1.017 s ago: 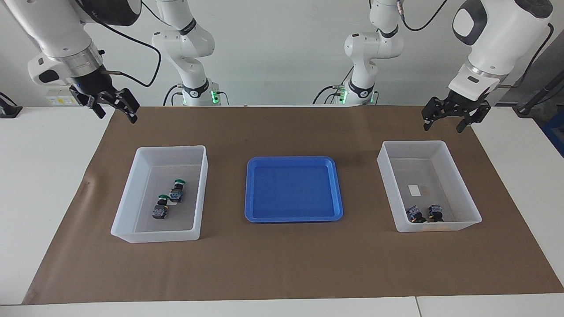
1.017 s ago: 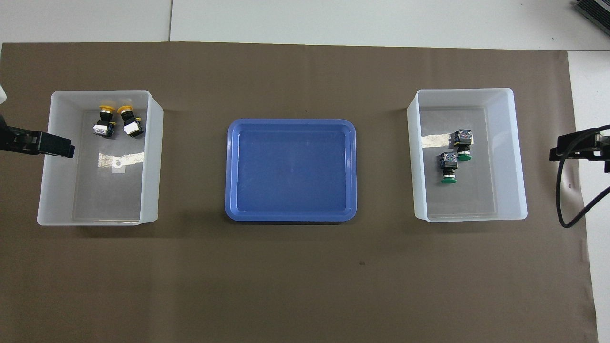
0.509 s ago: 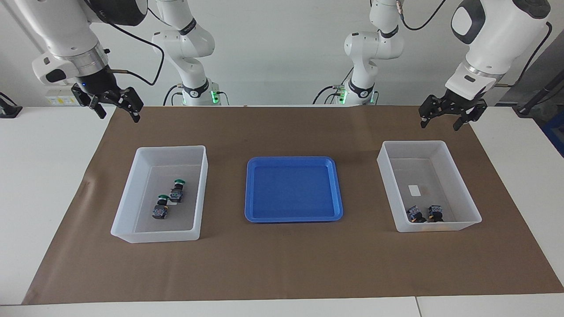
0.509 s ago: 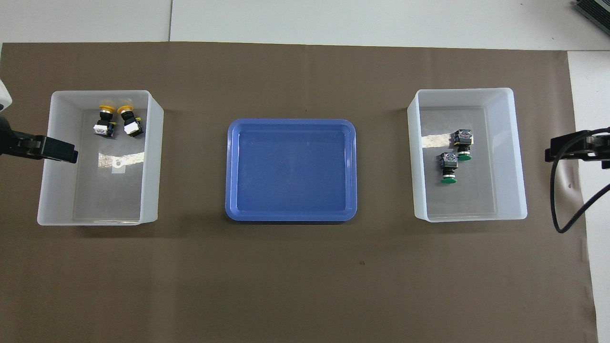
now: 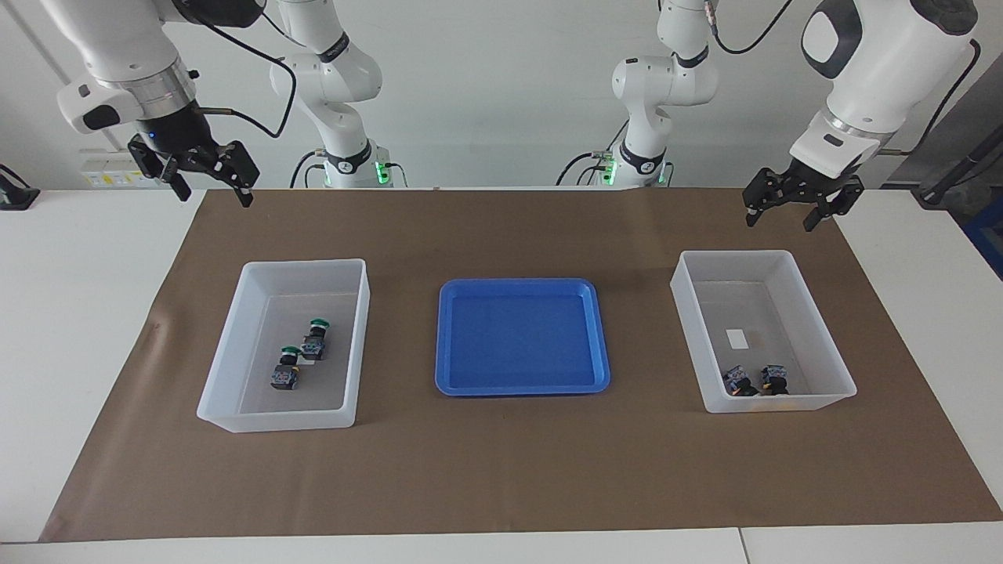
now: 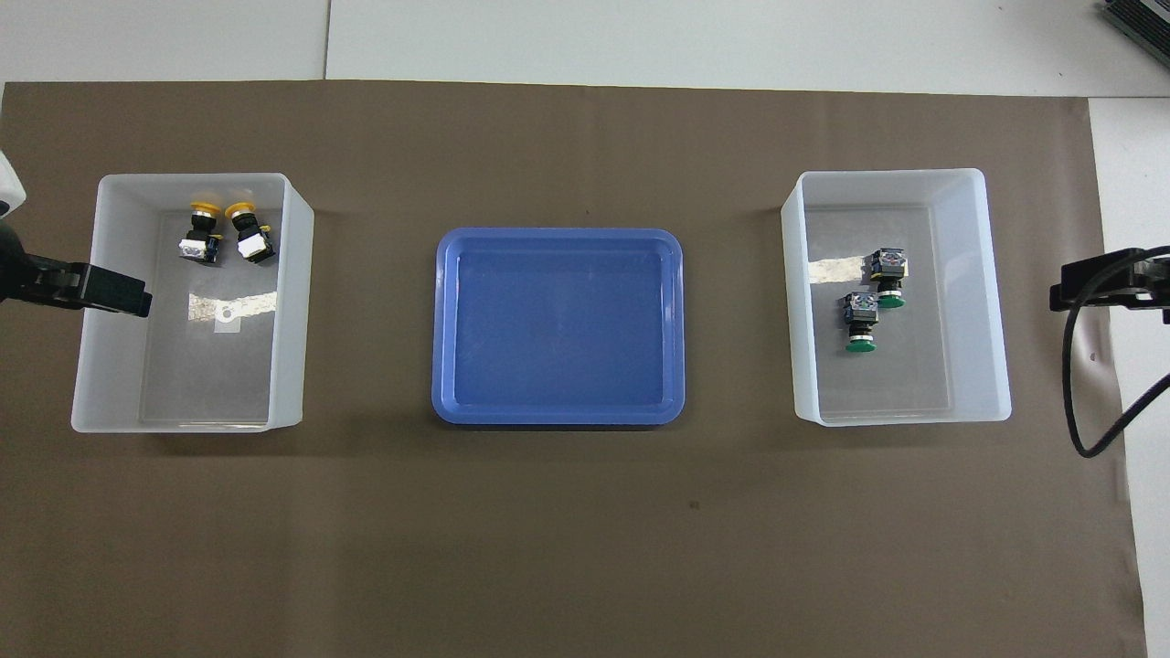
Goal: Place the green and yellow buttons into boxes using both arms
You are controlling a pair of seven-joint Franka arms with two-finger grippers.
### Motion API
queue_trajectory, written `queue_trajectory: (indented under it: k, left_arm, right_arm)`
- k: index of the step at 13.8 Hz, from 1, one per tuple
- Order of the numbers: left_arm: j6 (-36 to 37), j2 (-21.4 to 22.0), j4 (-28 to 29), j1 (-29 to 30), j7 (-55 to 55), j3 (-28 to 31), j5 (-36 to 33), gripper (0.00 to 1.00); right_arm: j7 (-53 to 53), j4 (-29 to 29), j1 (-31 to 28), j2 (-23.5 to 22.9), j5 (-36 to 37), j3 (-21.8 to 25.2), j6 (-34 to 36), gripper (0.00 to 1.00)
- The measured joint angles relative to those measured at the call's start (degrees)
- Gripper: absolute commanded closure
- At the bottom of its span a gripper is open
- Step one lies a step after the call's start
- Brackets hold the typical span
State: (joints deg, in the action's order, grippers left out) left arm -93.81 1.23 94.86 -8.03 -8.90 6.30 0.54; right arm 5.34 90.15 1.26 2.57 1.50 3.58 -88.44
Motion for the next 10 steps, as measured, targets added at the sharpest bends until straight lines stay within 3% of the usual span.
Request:
queue_trajectory:
  k: [10]
  left_arm:
    - [1.2,0.1,-0.2,0.0,0.1,0.1,0.0,0.0]
  right_arm:
    - [0.0,0.2,0.0,0.0,0.0,-0.2,0.2,0.0]
